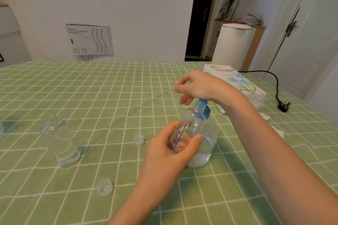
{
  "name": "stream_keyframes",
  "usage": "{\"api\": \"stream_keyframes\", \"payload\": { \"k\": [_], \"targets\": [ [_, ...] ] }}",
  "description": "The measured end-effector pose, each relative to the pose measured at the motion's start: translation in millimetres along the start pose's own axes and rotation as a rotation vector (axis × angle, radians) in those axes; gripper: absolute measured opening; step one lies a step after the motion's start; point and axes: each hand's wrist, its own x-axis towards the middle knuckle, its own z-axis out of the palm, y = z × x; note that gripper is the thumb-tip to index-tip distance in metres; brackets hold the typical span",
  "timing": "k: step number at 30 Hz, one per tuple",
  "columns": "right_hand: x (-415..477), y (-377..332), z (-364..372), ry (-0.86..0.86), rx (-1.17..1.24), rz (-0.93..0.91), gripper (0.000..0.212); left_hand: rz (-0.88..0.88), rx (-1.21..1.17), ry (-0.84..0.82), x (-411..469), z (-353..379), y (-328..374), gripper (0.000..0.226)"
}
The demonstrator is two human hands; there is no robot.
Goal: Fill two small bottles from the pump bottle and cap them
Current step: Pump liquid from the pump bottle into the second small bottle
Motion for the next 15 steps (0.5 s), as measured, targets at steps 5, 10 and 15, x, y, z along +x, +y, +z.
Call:
{"api": "stream_keyframes", "payload": {
  "k": [5, 10, 15],
  "targets": [
    [-0.6, 0.2, -0.5, 0.020, 0.033, 0.014, 0.021, 0.007, 0.002, 0.003, 1.1, 1.0, 1.3, 0.023],
    [-0.3, 1.9, 3.2, 0.001, 0.072, 0.018, 0.013, 0.000, -0.010, -0.002, -0.7, 0.3, 0.2, 0.024],
    [-1.2, 4.8, 8.4, -0.003, 0.084, 0.029, 0.014, 0.003, -0.012, -0.010, -2.2, -0.6, -2.0, 0.022]
  ]
}}
